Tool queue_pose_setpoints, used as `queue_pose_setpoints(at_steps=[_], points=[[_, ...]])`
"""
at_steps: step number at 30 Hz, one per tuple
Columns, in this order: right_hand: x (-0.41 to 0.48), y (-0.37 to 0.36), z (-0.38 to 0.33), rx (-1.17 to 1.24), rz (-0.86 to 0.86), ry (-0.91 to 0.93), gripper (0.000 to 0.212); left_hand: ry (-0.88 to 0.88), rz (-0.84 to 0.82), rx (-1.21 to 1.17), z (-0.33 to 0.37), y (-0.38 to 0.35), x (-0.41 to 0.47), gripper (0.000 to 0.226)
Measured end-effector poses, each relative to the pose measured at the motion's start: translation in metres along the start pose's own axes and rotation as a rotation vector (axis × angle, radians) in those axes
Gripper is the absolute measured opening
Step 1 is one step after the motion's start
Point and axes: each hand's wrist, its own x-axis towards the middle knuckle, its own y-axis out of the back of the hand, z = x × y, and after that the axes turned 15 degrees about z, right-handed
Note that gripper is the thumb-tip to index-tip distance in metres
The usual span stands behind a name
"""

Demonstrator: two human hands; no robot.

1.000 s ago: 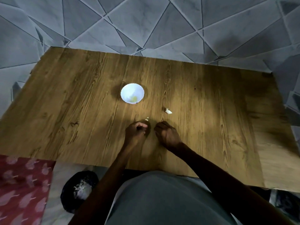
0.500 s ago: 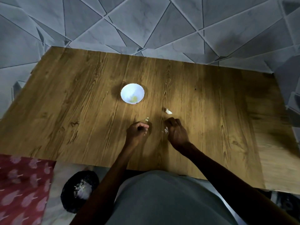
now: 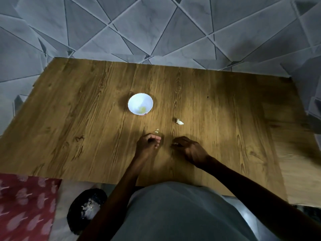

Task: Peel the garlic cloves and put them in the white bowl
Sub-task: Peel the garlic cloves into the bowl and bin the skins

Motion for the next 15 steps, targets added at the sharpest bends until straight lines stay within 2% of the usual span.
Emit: queue_pose_setpoints(at_steps=[4,11,13,14,15], points=[[0.004,0.001,0.019,0.013,0.021,0.148,0.046,0.010,-0.008,-0.014,0.004,-0.003,0.008,0.019],[0.017,0.000,0.032,-0.124,0.118,0.221,0.025,0.052,-0.029,-0.046,0.012,-0.008,0.010,0.017],[0.016,-0.009,0.034,-0.191,0.152,0.181,0.024,0.112,-0.035,-0.099,0.014,-0.009,0.006,0.017],[0.016,-0.015,0.033,-0.171,0.187,0.078,0.022,0.164,-0.040,-0.152,0.014,-0.010,0.005,0.017],[0.018,-0.019,0.026,-0.060,0.242,-0.106,0.019,0.223,-0.045,-0.206,0.014,-0.012,0.003,0.017]])
